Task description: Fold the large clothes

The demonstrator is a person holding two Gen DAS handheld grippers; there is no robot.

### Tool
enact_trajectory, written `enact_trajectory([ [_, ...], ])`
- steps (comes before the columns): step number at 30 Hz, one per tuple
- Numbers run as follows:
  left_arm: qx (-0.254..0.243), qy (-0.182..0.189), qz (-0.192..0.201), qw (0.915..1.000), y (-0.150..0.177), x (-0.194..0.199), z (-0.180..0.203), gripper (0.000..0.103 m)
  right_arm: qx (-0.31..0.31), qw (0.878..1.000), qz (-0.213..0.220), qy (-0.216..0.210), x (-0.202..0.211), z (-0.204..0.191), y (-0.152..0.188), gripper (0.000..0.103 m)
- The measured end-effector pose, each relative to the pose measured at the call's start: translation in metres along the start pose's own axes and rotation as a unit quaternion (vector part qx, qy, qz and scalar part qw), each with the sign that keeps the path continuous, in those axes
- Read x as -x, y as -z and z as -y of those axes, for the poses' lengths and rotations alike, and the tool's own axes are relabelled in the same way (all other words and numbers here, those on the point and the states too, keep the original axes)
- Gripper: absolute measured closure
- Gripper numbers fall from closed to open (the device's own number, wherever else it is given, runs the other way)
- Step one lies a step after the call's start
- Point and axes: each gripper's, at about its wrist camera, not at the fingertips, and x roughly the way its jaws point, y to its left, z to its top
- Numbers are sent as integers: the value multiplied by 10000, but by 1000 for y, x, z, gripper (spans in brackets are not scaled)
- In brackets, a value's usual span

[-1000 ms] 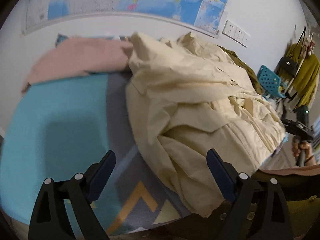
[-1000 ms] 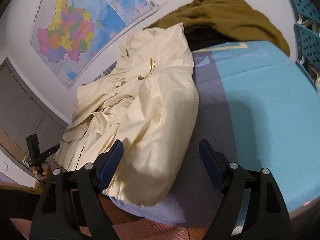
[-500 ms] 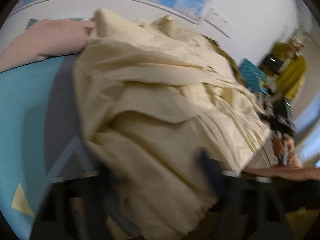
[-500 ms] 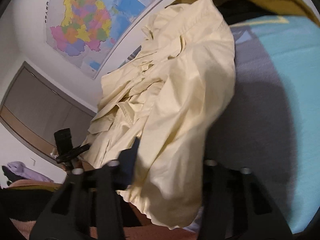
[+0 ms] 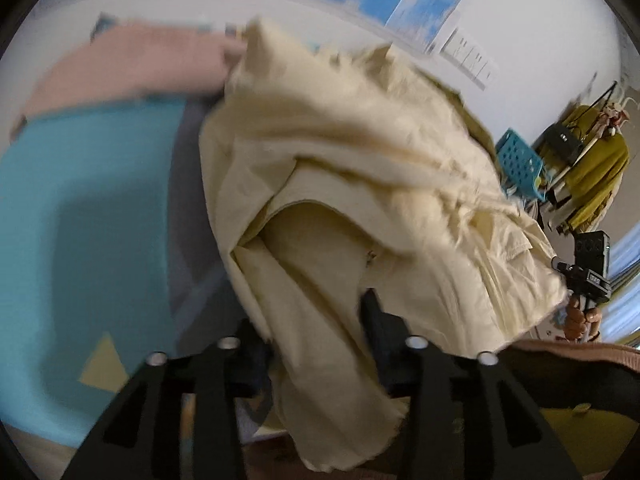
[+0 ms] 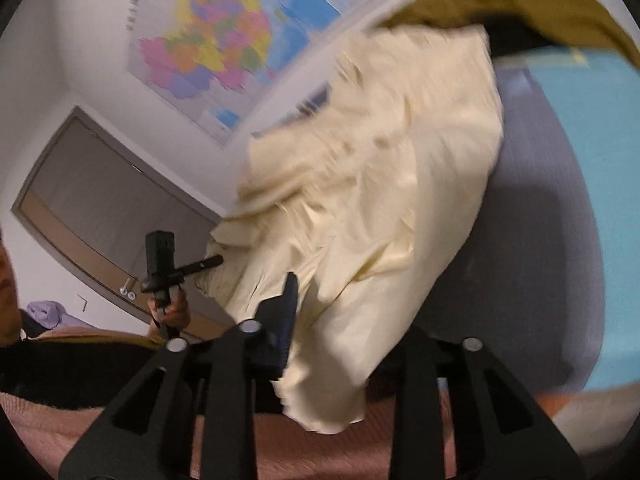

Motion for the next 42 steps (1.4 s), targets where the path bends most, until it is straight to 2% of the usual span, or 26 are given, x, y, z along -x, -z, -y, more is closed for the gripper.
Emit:
enact_trajectory([
  [1,46,54,-1,10000,1,-2,-4,56,-47,10000,-50,14,-3,4,3,71],
  [5,64,484,-12,9988,6,-2,-7,31,-193,9995,-197,-132,-10,12,12,60],
  [7,-194,391,-81,9990,9,-4,3,29,-177,9995,-222,-143,-13,10,13,60],
  [8,-291,289,-119,9991,9,-6,8,32,-149,9995,-195,-185,-13,8,12,70],
  [9,-315,228,-136,9991,10,-7,11,50,-81,9996,-102,-236,-10,3,11,80],
  [11,-115,81,-128,9998,5,-7,8,73,12,9994,122,-328,-5,-8,7,86],
  [12,-48,104,-72,9999,4,-3,5,78,109,9990,254,-347,0,-15,3,87],
  [14,-18,51,103,9999,-2,8,7,81,263,9982,431,-337,7,-27,-3,88],
  [17,-65,6,373,9993,-14,24,14,84,421,9958,714,-378,17,-40,-16,89],
  [24,91,150,614,9980,-47,46,20,86,370,9910,1223,-401,35,-49,-53,90],
  [29,25,133,653,9978,-73,56,28,86,347,9877,1433,-520,41,-51,-76,90],
  [37,124,60,565,9983,-120,59,29,86,34,9835,1748,-469,44,-39,-127,93],
  [42,215,-25,470,9987,-150,50,25,86,-7,9837,1745,-437,35,-33,-156,96],
])
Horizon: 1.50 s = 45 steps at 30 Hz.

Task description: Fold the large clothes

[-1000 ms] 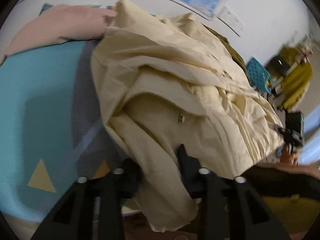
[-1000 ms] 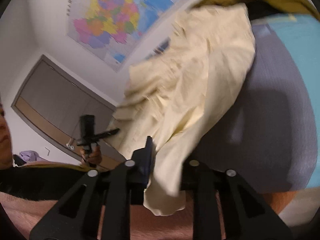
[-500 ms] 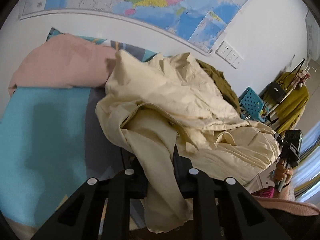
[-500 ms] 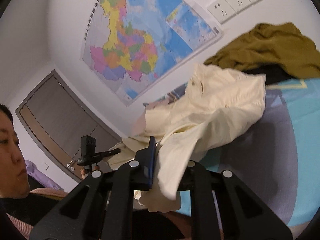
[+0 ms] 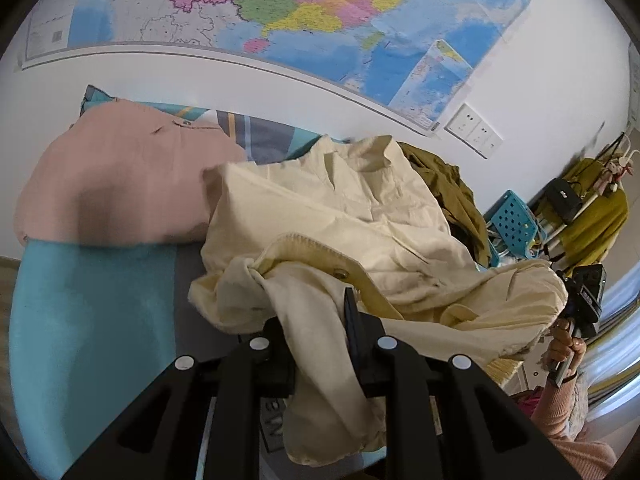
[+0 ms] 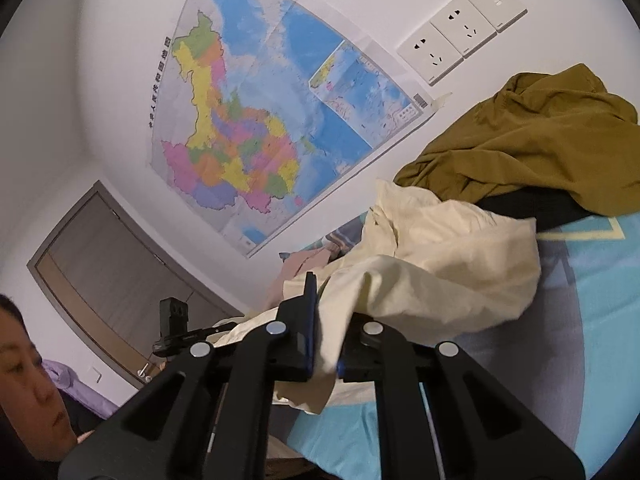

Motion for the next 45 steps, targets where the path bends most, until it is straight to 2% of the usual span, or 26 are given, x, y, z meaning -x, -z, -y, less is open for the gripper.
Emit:
enact_trajectory([
  [5,125,-61,-153,9998,-31,-16,-4,86,-57,10000,42,69,-15,9,-21,97],
  [14,15,-278,-206,9994,-71,-32,-2,85,-246,9994,62,216,-43,29,-56,97],
  [30,225,-602,-486,9967,-126,-77,-23,84,-519,9972,18,528,-92,59,-99,97],
  [45,514,-906,-809,9913,-169,-136,-51,84,-844,9929,-22,839,-135,88,-132,97],
])
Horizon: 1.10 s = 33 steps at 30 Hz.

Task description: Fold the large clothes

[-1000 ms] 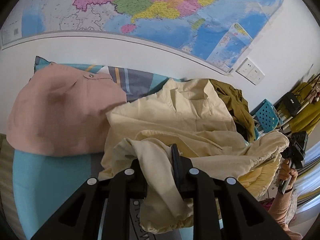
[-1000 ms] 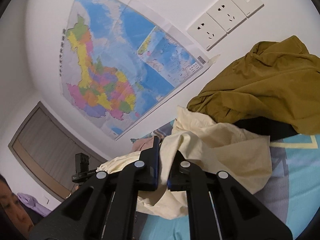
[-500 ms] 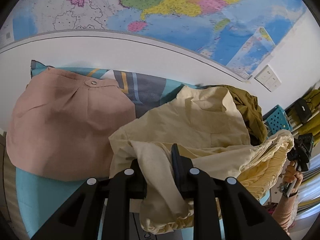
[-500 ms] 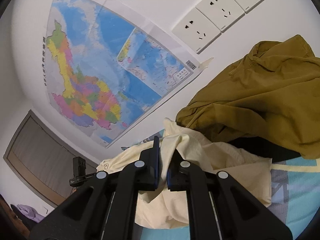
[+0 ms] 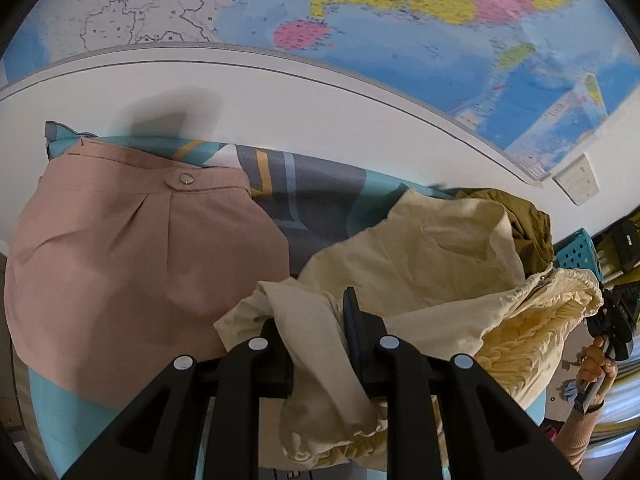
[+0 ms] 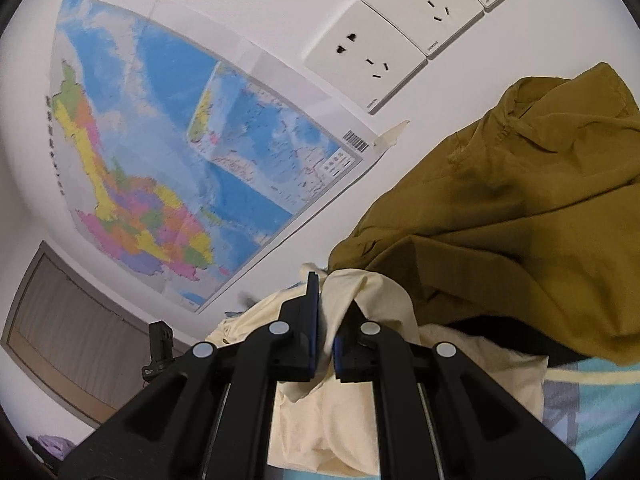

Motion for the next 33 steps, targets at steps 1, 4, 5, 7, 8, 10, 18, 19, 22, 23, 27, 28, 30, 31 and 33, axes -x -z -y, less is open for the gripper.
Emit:
enact_trajectory([
  [1,9,-15,-19,10000,-2,-3,0,84,-64,10000,-11,13,-5,3,-3,97],
  [4,51,-95,-94,9999,-8,-14,-1,84,-169,9998,-49,101,-16,8,-7,97],
  [5,42,-143,-113,9998,-10,-19,-1,84,-175,9997,-61,125,-21,10,-9,97],
  [7,90,-140,-140,9998,-14,-26,-3,84,-295,9994,-75,138,-27,16,-11,91],
  [8,104,-149,-167,9997,-16,-30,-4,84,-287,9995,-79,144,-30,17,-12,85],
  [10,165,-135,-209,9996,-19,-37,-7,83,-247,9994,-41,221,-32,17,-13,71],
  [18,488,10,-460,9977,-31,-65,-25,82,707,9966,99,416,-17,-22,11,38],
  [19,533,39,-501,9973,-32,-68,-28,81,1090,9929,1,467,-18,-37,22,37],
  [22,579,103,-553,9967,-34,-74,-30,81,2272,9674,-331,1070,-41,-75,58,37],
  [23,578,109,-554,9967,-34,-74,-29,81,2527,9592,-479,1177,-51,-82,67,37],
  [27,445,276,-422,9977,-31,-68,-24,71,3415,9173,-968,1806,-107,-97,100,38],
  [28,450,375,-374,9976,-30,-64,-25,67,3750,8947,-929,2243,-125,-97,108,40],
  [30,464,632,-258,9966,-27,-55,-27,55,3949,8786,-996,2494,-144,-91,113,55],
  [31,505,753,-191,9957,-25,-50,-29,52,3960,8774,-982,2525,-148,-89,112,72],
  [33,502,982,-49,9939,-20,-38,-31,35,3819,8870,-985,2403,-149,-86,107,92],
])
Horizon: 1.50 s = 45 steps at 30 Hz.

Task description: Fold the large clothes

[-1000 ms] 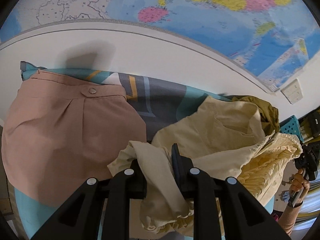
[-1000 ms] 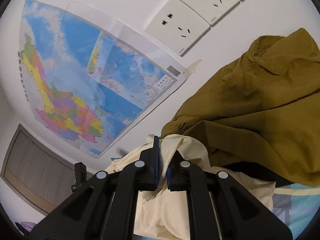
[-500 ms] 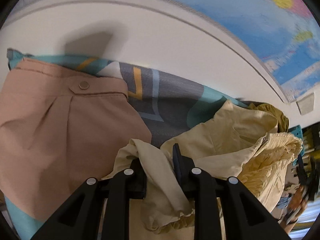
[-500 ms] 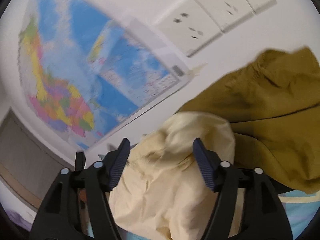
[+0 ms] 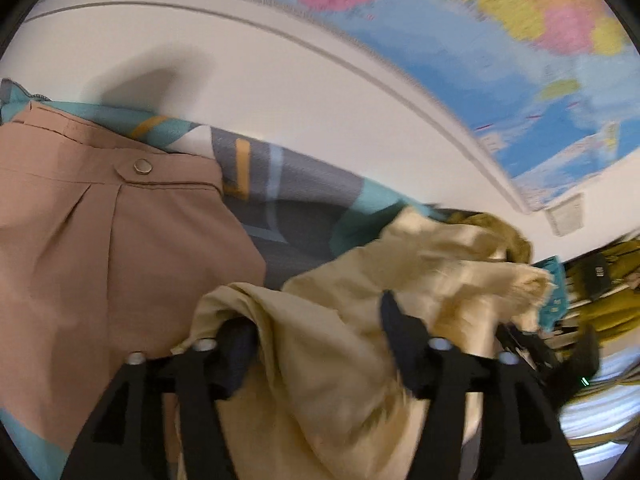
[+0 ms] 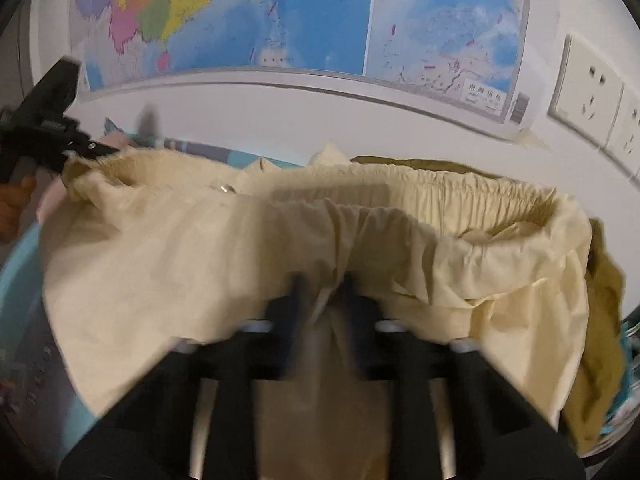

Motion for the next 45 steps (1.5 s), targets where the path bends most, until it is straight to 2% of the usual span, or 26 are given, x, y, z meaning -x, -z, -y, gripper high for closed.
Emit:
enact_trajectory([
  [3,-313,176,400,9986,11,26,7,31,-91,9997,206,-90,14,5,-7,97],
  [6,-722,588,815,9923,25,54,21,26,-254,9982,522,-114,33,11,-19,98],
  [8,-1078,580,1036,9871,35,65,35,23,-437,9964,713,-169,40,18,-31,98],
  [10,-1594,239,1021,9816,45,58,55,23,-481,9960,753,-87,32,19,-40,98],
  [12,-1911,-41,915,9773,52,41,69,23,-343,9974,613,137,12,15,-45,98],
  [15,-2044,-290,456,9774,58,-1,73,23,-310,9987,282,277,-25,11,-45,97],
  [17,-2135,-781,232,9735,61,-36,70,27,-352,9987,213,302,-38,12,-41,95],
  [19,-2139,-1136,147,9701,63,-55,65,29,-476,9984,212,201,-34,16,-40,85],
  [20,-2138,-1143,182,9700,64,-56,64,30,-542,9982,219,128,-27,19,-39,66],
  [21,-2133,-1083,265,9706,66,-50,65,31,-595,9979,258,-16,-17,21,-38,51],
  [23,-2129,-900,607,9710,71,-26,66,31,-577,9963,595,-225,19,29,-27,50],
  [25,-2112,-800,1081,9682,81,6,62,25,-575,9943,860,-265,52,41,-12,43],
  [26,-2074,-817,1350,9654,87,25,56,21,-637,9932,940,-245,64,48,-3,36],
  [27,-2021,-847,1540,9635,92,37,48,19,-745,9921,988,-190,76,58,9,31],
  [30,-1809,-1023,1888,9598,109,66,23,14,-1206,9893,814,-138,93,89,57,28],
  [32,-1703,-1199,1798,9614,121,68,2,13,-1542,9866,540,-54,91,109,94,27],
  [35,-1643,-1230,1517,9669,136,63,-20,13,-2020,9785,106,-391,75,126,136,25],
  [39,-1820,-942,1193,9715,152,36,-23,9,-2054,9770,96,-559,58,123,151,13],
  [42,-1901,-990,1196,9694,153,18,-14,10,-2049,9763,145,-686,46,122,149,16],
  [43,-1891,-998,1194,9695,153,12,-10,13,-1975,9769,143,-807,42,120,146,31],
  [44,-1846,-1090,1253,9687,153,7,-6,22,-1968,9774,143,-759,44,123,149,58],
  [45,-1852,-1156,1292,9673,155,5,-3,41,-1993,9772,92,-728,44,125,149,81],
])
